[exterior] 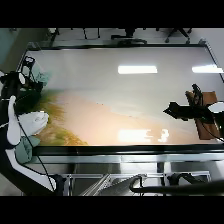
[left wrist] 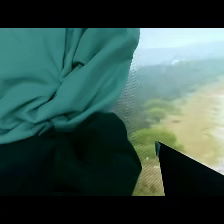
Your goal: Fold the shirts.
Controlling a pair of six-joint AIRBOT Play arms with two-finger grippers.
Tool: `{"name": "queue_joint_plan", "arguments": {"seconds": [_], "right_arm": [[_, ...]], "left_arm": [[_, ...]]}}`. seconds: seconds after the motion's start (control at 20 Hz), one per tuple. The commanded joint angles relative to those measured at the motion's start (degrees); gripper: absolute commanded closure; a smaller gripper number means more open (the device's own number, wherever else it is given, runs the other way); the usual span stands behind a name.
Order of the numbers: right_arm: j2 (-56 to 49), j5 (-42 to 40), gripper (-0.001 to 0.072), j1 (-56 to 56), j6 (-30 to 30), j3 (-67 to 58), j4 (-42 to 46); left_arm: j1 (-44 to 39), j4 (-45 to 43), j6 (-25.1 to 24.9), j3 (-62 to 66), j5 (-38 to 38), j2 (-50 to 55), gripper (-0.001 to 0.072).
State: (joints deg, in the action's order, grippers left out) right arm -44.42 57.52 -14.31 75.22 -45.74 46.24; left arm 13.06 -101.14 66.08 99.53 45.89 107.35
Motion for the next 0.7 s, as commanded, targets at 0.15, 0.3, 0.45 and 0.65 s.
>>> {"name": "queue_joint_plan", "arguments": {"seconds": [0.15,0.3,0.45,0.65], "right_arm": [[-0.9,4.48,0.0694,0.04,2.99,0.02,-8.11],[-0.87,7.93,0.0694,0.0,1.18,0.02,-7.89],[-0.83,9.81,0.0694,0.0,1.11,0.02,-7.91],[-0.83,10.03,0.0694,0.0,1.11,0.02,-7.96]], "left_arm": [[0.09,-0.83,-0.07,10.25,-2.49,15.47,0.0019],[0.57,-0.79,0.02,14.21,-4.74,18.4,0.0034],[0.79,-0.85,0.9,16.37,-8.7,18.82,0.0408],[0.79,-1.16,0.63,16.55,-12.39,18.91,0.0692]]}}
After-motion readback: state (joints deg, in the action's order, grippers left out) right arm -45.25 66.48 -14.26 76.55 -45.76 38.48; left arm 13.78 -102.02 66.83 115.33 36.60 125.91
